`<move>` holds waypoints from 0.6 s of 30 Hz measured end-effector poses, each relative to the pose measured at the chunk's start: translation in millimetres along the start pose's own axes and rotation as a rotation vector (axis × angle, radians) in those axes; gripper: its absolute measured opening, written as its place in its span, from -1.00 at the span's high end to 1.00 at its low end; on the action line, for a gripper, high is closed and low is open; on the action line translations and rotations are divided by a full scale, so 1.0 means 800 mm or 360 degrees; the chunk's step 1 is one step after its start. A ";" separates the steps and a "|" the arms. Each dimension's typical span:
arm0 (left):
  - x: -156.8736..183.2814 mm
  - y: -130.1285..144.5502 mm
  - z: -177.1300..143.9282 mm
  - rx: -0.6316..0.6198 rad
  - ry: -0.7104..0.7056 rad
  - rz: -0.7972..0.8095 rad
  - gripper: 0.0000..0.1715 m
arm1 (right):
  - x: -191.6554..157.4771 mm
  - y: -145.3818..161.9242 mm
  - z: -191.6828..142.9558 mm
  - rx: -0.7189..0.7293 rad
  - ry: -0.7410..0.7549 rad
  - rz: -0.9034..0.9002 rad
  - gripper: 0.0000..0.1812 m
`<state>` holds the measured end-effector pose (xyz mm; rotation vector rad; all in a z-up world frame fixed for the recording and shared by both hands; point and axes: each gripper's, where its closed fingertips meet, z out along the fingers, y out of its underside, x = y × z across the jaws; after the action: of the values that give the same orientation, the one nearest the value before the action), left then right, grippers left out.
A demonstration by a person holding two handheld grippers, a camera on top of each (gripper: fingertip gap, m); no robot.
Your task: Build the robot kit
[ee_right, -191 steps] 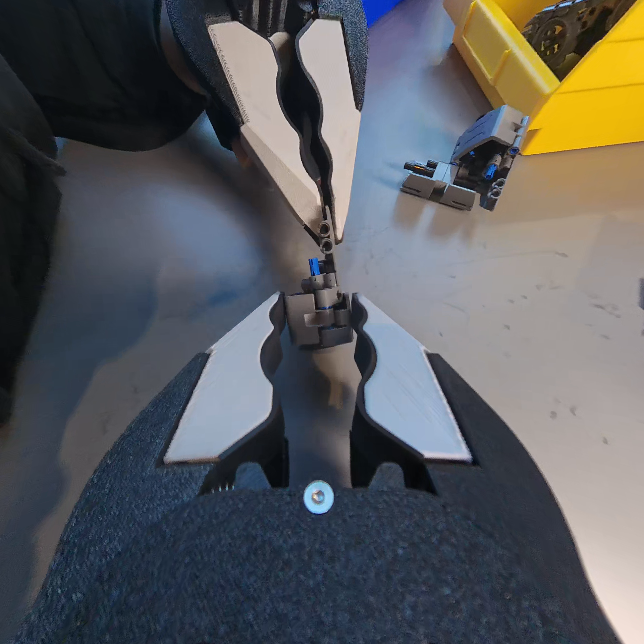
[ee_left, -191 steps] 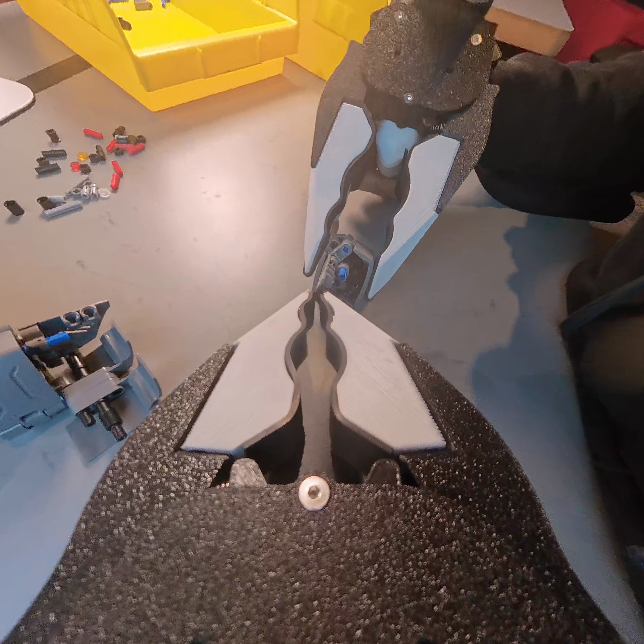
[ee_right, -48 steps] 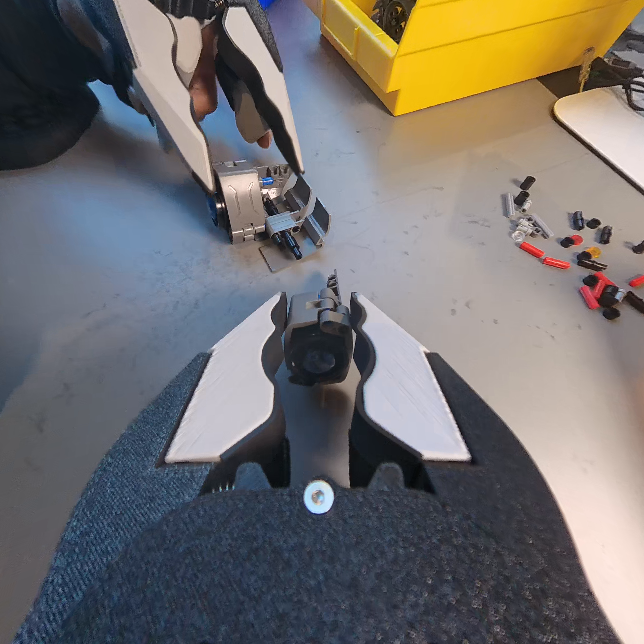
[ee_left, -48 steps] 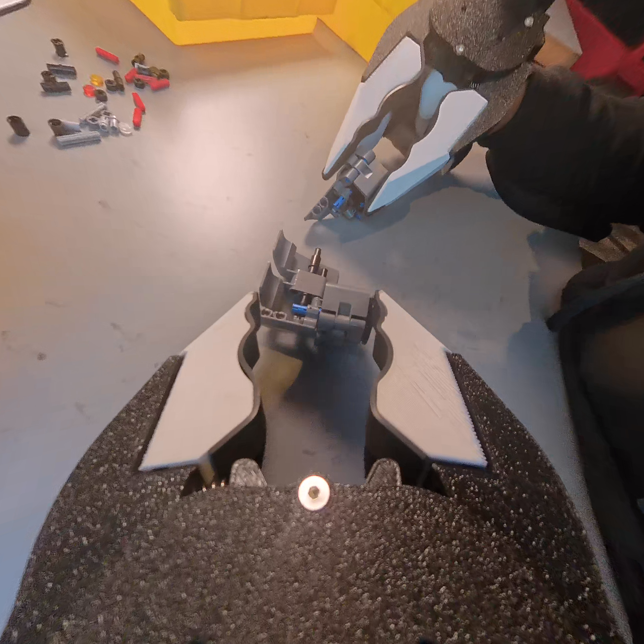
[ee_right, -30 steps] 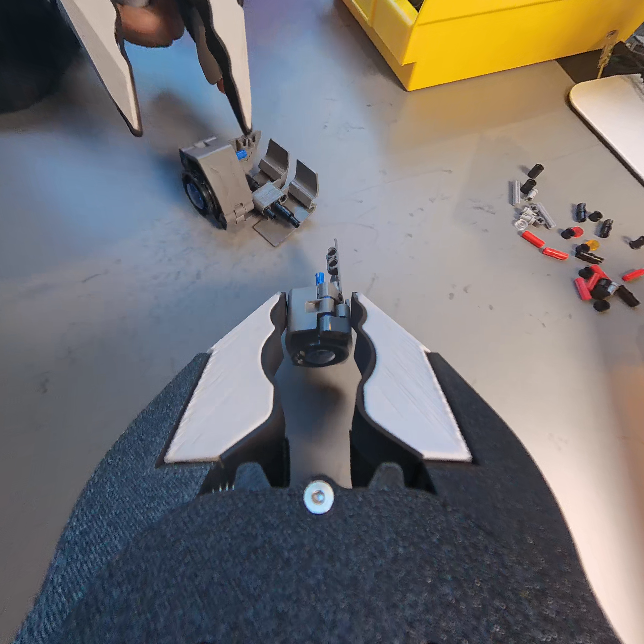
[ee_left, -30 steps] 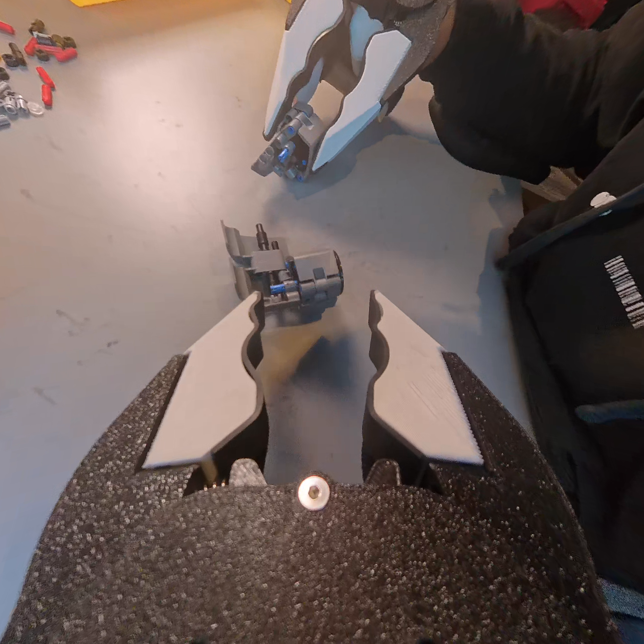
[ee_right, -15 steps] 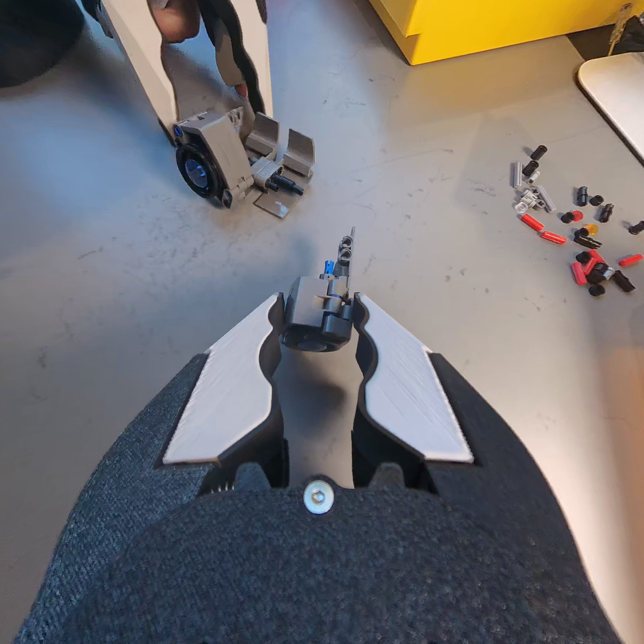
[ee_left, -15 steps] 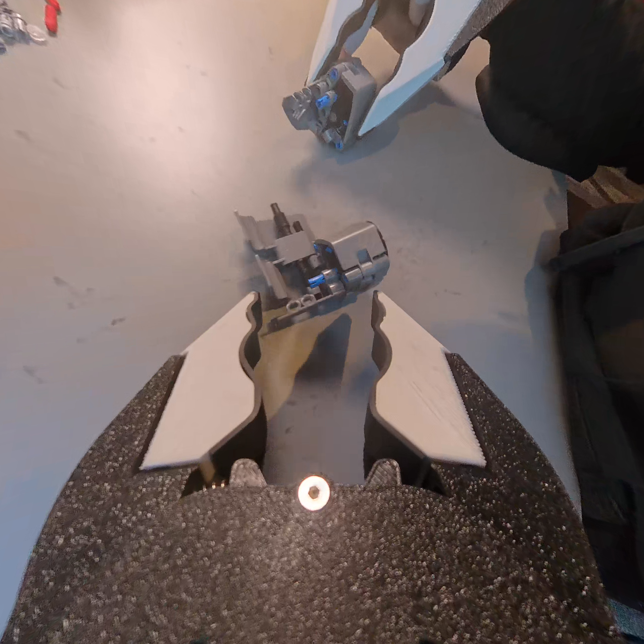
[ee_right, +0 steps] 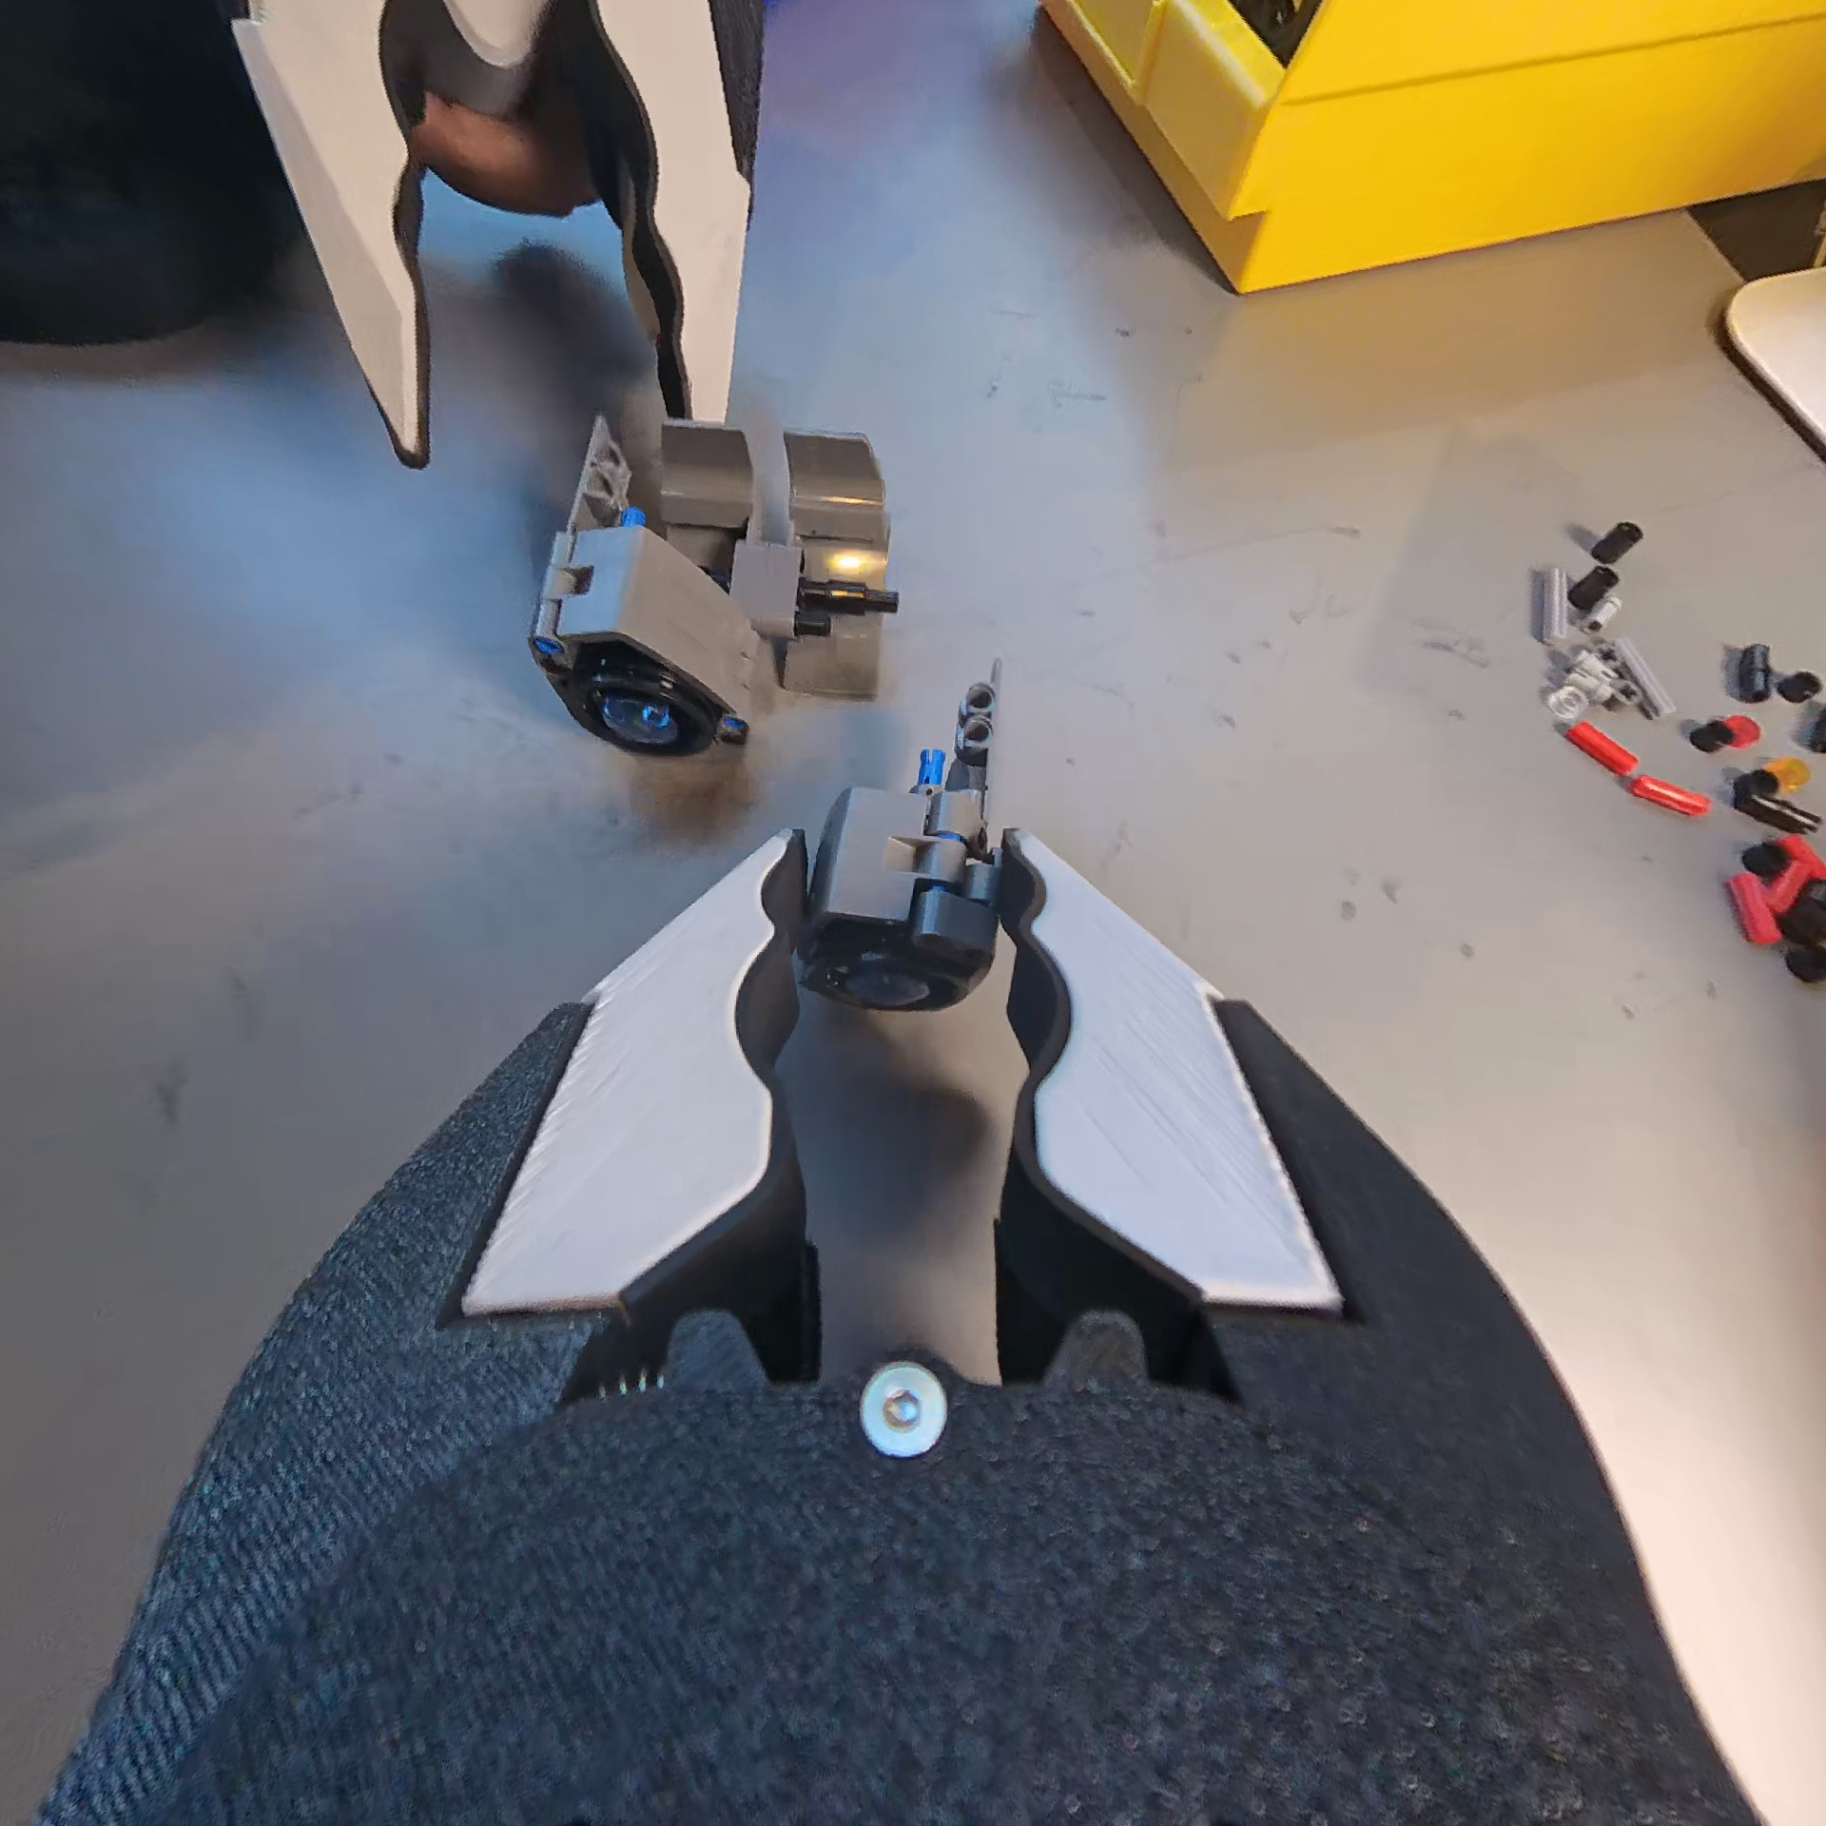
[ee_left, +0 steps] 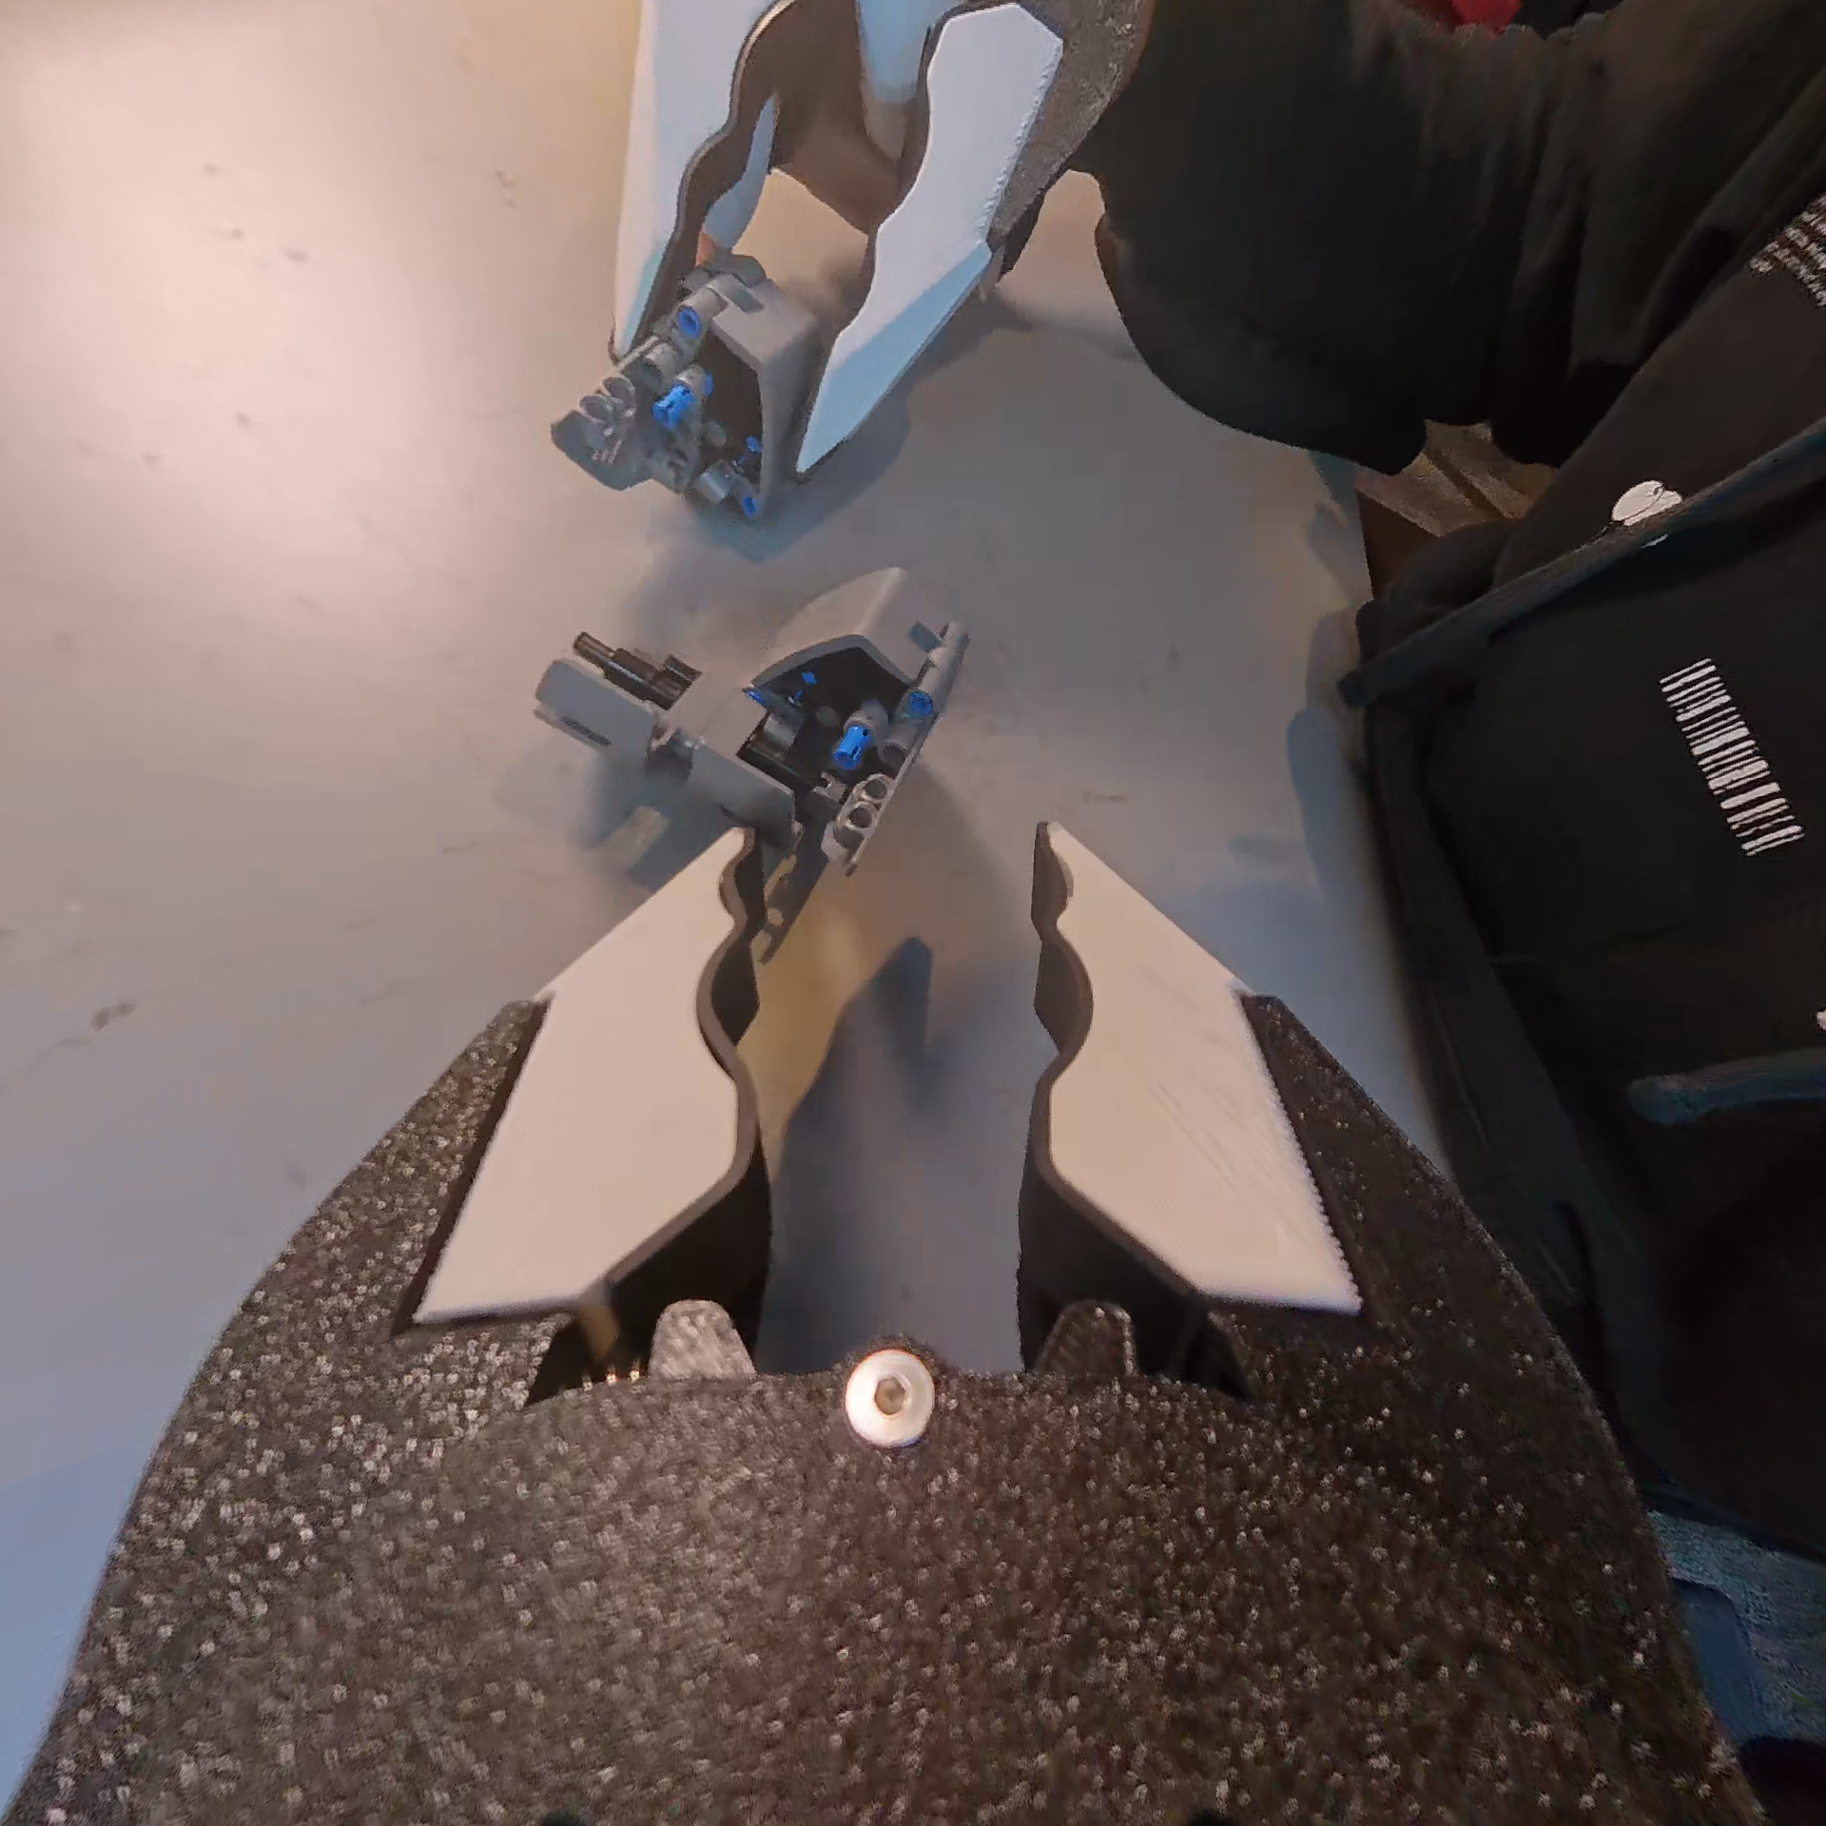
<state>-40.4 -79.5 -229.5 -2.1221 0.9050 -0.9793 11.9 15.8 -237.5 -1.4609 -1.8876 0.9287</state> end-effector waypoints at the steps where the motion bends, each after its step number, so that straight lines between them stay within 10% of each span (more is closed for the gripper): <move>1: 0.000 0.001 0.000 0.0003 0.0015 -0.0008 0.38 | 0.000 -0.005 0.004 0.0006 -0.0019 -0.0002 0.59; 18: 0.023 -0.006 0.024 -0.0005 0.0096 0.0068 0.35 | -0.007 -0.036 0.051 -0.0053 -0.0387 -0.0062 0.59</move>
<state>-14.1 -86.8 -229.0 -2.0769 0.9783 -1.0255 -35.3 -1.2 -238.9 -1.3763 -2.1066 1.1031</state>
